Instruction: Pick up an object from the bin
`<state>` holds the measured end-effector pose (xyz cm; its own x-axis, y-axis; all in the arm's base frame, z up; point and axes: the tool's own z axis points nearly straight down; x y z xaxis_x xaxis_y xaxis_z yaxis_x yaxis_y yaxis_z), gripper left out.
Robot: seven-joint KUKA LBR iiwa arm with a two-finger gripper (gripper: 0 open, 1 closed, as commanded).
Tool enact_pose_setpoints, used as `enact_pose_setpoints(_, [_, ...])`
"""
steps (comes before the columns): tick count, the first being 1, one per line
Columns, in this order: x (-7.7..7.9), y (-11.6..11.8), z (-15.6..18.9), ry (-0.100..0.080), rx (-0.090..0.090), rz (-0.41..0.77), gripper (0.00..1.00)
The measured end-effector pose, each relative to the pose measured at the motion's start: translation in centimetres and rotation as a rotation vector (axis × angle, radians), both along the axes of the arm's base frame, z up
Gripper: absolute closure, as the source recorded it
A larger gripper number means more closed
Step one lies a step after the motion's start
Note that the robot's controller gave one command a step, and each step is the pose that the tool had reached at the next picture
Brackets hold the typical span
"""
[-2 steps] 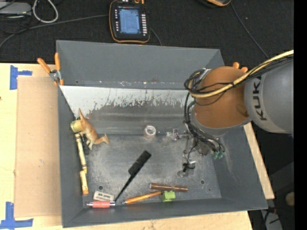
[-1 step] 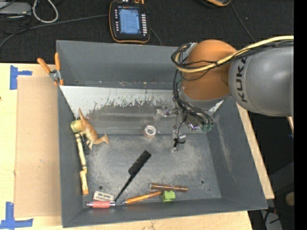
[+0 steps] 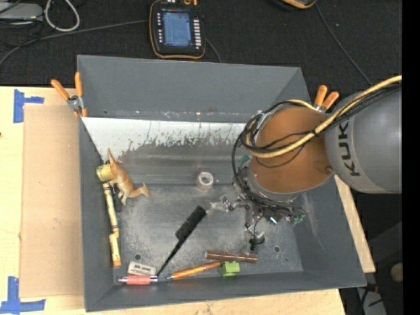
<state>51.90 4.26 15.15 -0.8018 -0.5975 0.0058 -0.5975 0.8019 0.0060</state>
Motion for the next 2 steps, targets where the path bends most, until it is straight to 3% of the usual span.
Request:
enact_pose_setpoints(1, [10.1, 0.7, -8.2, -0.011, 0.001, -0.112, 0.00])
enact_pose_setpoints(2, [-4.2, 1.8, -7.9, -0.028, 0.004, 0.221, 1.00])
